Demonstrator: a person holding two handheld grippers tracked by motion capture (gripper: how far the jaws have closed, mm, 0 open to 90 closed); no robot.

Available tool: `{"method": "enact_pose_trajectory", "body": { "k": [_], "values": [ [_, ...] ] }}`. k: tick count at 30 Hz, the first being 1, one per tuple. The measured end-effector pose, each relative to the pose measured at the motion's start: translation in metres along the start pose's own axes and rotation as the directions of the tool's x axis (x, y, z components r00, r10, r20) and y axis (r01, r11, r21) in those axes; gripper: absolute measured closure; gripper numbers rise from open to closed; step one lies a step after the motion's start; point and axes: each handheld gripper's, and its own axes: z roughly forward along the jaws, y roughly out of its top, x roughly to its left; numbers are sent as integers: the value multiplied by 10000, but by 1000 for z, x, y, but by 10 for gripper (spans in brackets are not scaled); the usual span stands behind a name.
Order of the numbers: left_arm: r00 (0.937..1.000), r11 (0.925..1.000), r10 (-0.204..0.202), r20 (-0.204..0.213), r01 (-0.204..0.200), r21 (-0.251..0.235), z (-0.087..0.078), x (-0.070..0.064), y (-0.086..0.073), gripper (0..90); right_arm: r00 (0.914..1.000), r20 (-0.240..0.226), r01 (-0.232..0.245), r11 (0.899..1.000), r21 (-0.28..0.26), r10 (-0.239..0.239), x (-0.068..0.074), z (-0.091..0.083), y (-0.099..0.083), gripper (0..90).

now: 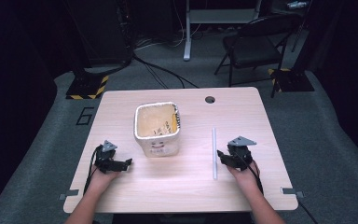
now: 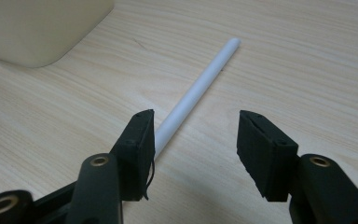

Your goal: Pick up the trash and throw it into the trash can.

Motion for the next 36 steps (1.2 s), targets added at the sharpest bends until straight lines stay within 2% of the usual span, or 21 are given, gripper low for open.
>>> {"method": "enact_pose_trajectory", "body": {
  "k": [17, 23, 30, 36],
  "values": [
    [10000, 10000, 8, 18, -8, 1, 0, 0, 0, 18, 10000, 17, 11, 9992, 403, -11, 19, 22, 6, 574],
    [10000, 10000, 16, 22, -16, 7, 0, 0, 0, 18, 10000, 77, -38, 9992, 398, 35, 21, 27, 6, 581],
    [10000, 10000, 21, 23, -21, 4, 0, 0, 0, 18, 9999, 141, -9, 9984, 569, 1, 27, 34, 6, 630],
    [10000, 10000, 17, 24, -17, 8, 0, 0, 0, 18, 9998, 189, -83, 9978, 656, 71, 27, 37, 6, 638]
  ]
}}
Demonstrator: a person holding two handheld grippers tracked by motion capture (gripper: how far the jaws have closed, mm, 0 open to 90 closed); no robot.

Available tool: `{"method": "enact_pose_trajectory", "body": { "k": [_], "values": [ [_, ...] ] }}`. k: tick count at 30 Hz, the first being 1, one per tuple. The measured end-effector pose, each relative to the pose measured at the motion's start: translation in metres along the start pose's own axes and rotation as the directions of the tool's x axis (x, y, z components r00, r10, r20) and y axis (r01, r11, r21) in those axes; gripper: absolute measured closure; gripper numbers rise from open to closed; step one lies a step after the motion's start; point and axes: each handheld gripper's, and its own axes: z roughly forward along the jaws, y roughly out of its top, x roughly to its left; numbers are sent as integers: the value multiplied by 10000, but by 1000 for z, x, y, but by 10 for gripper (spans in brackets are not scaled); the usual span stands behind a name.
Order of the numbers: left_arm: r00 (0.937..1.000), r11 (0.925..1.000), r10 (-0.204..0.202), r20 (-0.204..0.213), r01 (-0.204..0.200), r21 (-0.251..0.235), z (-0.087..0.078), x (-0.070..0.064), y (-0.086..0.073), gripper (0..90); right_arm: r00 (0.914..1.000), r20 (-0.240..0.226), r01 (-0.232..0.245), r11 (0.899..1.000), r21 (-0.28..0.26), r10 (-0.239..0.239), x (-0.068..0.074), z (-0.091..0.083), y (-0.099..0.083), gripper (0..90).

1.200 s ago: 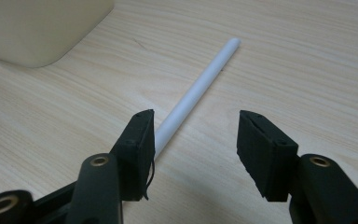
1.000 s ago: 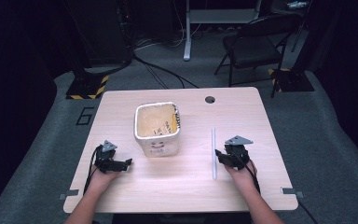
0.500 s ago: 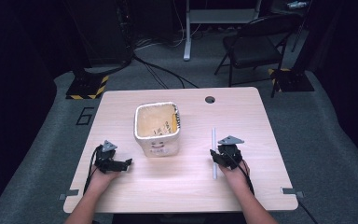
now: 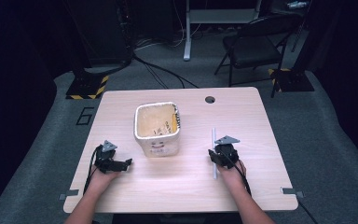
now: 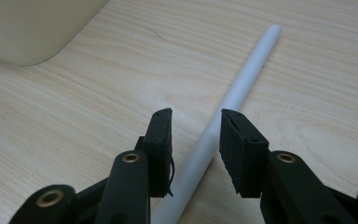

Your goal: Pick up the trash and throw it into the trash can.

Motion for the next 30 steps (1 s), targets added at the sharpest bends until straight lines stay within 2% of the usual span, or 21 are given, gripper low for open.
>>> {"method": "enact_pose_trajectory", "body": {
  "k": [7, 20, 26, 30],
  "values": [
    [10000, 10000, 16, 9, -16, 4, 0, 0, 0, 18, 9997, 69, -216, 9997, 152, 215, -3, 4, -1, 646],
    [10000, 10000, 8, 14, -8, 1, 0, 0, 0, 18, 9998, 145, -151, 9990, 419, 145, -2, 7, -2, 689],
    [10000, 10000, 5, 13, -5, 2, 0, 0, 0, 18, 10000, 17, -35, 9989, 462, 35, -1, 5, -2, 765],
    [10000, 10000, -2, 19, 2, 5, 0, 0, 0, 19, 10000, -28, 34, 9986, 518, -32, -1, 5, -2, 779]
  ]
}}
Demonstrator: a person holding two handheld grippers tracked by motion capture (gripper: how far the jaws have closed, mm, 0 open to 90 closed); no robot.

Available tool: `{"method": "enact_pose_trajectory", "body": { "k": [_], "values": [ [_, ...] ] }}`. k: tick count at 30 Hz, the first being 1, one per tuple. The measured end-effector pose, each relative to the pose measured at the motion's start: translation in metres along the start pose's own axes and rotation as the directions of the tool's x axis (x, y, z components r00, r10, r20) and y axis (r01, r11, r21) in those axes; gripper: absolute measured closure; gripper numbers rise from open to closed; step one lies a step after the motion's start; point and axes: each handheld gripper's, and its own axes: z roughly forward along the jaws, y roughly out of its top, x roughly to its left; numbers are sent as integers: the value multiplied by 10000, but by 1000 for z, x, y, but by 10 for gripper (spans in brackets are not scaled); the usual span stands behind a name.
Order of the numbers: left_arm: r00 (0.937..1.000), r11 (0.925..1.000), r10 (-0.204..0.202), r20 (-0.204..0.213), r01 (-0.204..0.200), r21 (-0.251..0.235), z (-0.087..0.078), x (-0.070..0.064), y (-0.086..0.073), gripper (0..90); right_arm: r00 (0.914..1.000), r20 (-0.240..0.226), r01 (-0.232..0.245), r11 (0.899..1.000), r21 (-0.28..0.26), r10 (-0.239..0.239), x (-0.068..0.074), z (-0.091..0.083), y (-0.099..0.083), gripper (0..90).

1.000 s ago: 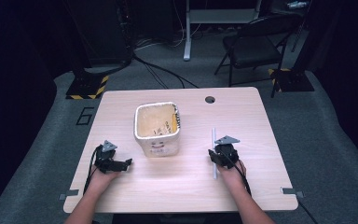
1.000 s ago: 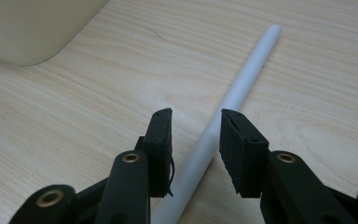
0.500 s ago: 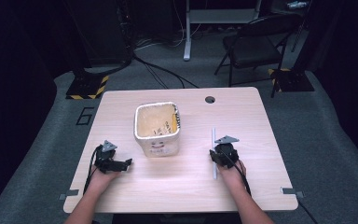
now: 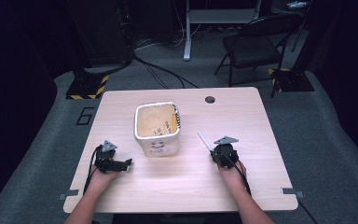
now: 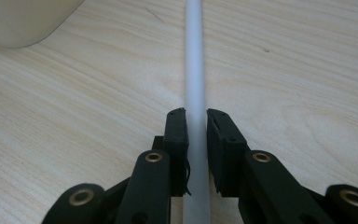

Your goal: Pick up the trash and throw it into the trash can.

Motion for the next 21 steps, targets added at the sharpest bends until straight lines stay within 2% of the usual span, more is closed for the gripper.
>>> {"method": "enact_pose_trajectory", "body": {
  "k": [14, 21],
  "values": [
    [10000, 10000, 1, -9, -1, -8, 0, 0, 0, 18, 9998, -198, -64, 10000, -8, 64, -4, -9, 2, 781],
    [10000, 10000, 5, -2, -5, 2, 0, 0, 0, 18, 9998, -203, 76, 9999, -148, -79, -7, -19, 11, 780]
  ]
}}
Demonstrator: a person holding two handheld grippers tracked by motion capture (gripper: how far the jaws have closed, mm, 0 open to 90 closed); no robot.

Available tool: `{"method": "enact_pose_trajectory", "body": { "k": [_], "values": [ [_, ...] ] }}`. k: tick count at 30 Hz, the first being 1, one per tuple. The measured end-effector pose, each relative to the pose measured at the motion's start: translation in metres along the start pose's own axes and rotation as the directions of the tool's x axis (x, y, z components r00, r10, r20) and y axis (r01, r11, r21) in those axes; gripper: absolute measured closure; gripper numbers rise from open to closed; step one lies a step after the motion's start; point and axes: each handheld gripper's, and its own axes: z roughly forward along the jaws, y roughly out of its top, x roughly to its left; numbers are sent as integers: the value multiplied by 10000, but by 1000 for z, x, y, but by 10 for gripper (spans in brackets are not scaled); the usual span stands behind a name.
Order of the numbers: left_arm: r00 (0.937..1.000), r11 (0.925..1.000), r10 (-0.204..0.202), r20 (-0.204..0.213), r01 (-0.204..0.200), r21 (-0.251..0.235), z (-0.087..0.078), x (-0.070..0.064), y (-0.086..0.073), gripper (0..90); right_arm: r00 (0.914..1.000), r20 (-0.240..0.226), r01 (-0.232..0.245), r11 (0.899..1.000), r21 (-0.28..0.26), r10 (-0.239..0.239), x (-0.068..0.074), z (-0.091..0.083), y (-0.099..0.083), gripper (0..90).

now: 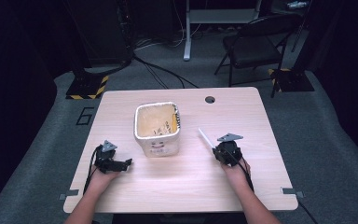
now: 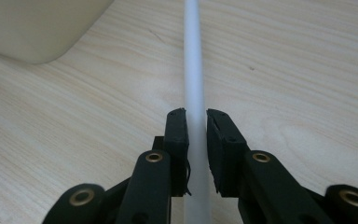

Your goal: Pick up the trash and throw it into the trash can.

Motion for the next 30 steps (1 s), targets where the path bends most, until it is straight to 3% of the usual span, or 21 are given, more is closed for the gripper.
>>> {"method": "enact_pose_trajectory", "body": {
  "k": [6, 17, 30],
  "values": [
    [10000, 10000, -11, -4, 11, -4, 0, 0, 0, 18, 9997, -209, -114, 9998, -148, 111, -3, -10, 7, 781],
    [10000, 10000, 17, -1, -17, 3, 0, 0, 0, 18, 9995, -295, 137, 9993, -362, -148, -3, -20, 19, 782],
    [10000, 10000, -1, -7, 1, 2, 0, 0, 0, 18, 9979, -515, 359, 9968, -715, -396, 5, -38, 41, 784]
  ]
}}
